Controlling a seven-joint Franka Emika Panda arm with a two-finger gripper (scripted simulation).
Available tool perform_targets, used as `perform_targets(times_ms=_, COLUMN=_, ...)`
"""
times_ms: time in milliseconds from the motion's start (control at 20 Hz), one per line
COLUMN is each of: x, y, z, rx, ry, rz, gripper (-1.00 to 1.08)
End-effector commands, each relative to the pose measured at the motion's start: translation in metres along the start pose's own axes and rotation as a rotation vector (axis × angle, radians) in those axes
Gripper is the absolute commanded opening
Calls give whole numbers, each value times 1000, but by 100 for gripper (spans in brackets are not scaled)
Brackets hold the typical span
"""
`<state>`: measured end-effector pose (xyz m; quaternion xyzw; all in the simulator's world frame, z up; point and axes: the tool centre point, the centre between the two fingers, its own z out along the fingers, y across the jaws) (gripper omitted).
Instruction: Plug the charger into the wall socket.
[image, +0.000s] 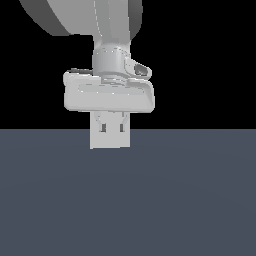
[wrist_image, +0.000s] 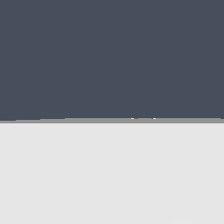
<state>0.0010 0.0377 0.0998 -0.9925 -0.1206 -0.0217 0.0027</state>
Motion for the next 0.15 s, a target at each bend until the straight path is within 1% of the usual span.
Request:
perform_targets(times_ms=0, x=2, y=0, z=0, rx=0, ry=0, rz=0, gripper=-100)
perform_targets(times_ms=100, x=2, y=0, z=0, rx=0, ry=0, rz=0, gripper=-100)
